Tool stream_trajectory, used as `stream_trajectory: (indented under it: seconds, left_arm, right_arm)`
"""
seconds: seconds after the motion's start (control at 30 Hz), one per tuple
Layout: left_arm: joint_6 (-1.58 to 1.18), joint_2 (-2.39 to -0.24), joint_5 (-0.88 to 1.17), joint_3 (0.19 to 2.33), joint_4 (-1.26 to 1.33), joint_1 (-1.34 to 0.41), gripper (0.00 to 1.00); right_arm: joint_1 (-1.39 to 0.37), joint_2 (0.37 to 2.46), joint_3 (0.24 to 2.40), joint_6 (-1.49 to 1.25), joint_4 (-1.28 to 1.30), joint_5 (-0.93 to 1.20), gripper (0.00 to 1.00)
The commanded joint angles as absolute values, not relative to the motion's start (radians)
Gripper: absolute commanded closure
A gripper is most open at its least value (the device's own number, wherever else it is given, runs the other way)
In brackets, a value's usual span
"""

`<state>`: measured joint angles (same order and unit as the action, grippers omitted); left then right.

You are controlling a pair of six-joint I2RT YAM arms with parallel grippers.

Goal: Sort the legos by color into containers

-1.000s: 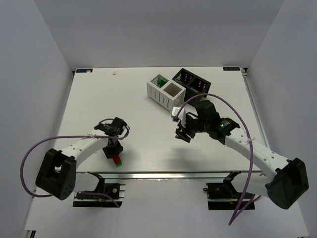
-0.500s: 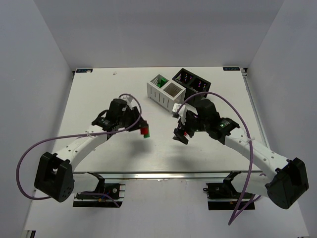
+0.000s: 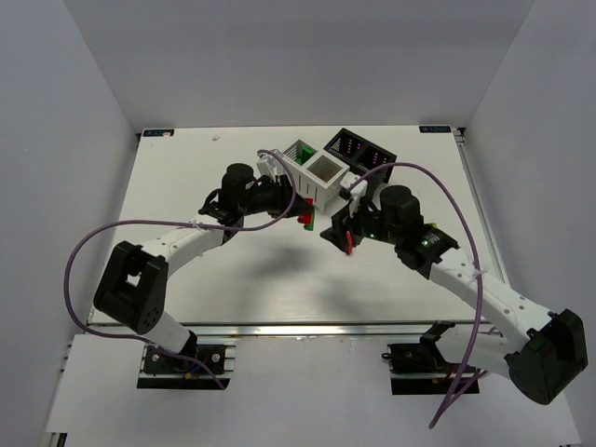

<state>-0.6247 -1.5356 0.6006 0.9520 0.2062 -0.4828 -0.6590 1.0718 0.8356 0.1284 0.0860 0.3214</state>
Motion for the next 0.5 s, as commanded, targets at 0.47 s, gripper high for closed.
stream_trajectory:
  seconds: [0.47]
  left_arm:
    - [-0.494, -1.342, 0.466, 0.928, 0.207, -0.457, 1.0]
  right_arm:
    - [-0.68, 1.304, 1.037, 0.088, 0.032, 0.33, 0.35]
